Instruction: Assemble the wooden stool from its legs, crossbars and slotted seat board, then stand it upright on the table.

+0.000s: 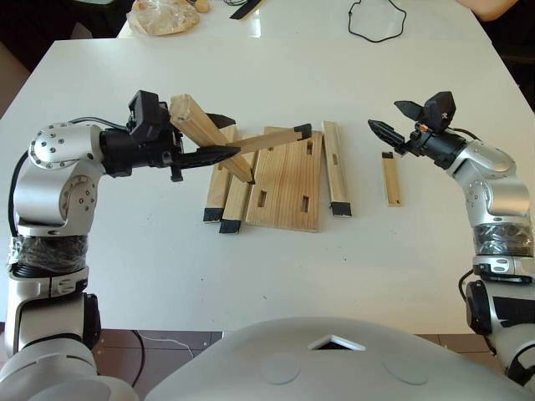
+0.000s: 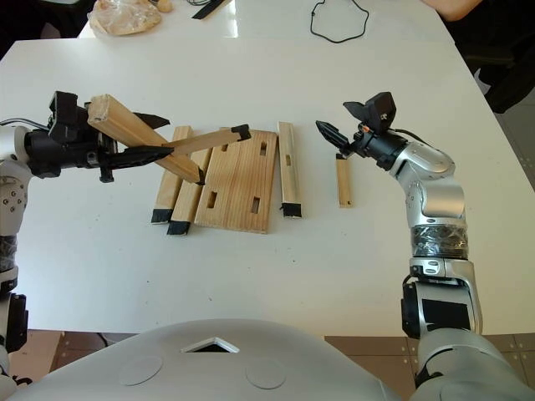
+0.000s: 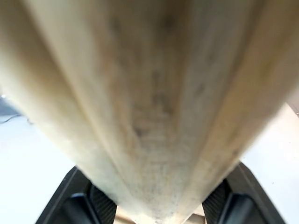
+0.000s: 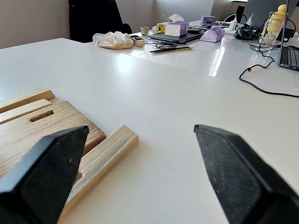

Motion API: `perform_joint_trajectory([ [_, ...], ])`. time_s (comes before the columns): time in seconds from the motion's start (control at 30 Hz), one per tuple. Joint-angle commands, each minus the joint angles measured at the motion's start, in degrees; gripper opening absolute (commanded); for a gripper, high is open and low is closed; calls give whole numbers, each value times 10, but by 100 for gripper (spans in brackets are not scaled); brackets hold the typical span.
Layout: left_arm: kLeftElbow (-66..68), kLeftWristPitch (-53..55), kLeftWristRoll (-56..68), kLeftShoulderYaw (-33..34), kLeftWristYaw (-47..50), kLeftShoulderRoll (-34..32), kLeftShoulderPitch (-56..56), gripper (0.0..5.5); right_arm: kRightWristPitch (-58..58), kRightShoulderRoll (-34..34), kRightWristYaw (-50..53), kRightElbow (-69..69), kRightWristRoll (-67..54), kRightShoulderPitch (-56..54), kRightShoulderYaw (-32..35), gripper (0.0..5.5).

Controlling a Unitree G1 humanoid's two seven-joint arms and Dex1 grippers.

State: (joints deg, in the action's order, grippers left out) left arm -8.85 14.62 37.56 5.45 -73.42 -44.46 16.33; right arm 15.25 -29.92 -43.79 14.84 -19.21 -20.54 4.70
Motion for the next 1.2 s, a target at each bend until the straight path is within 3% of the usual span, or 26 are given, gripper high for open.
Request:
perform_joint_trajectory([
  [0.03, -32, 8, 7, -15, -10, 11, -22, 205, -14, 0, 9, 39, 25, -25, -6, 416],
  [0.37, -7, -16, -38, -47, -43, -1, -50, 205, -18, 6, -3, 47, 30, -18, -6, 416],
  [0.7, 7, 2, -3, -12, -35, -5, 9, 205, -22, 10, 6, 46, 31, -11, -2, 416],
  [1.2, -42, -5, -29, -49, -63, -13, -83, 205, -24, 12, 0, 48, 37, -7, -4, 416],
])
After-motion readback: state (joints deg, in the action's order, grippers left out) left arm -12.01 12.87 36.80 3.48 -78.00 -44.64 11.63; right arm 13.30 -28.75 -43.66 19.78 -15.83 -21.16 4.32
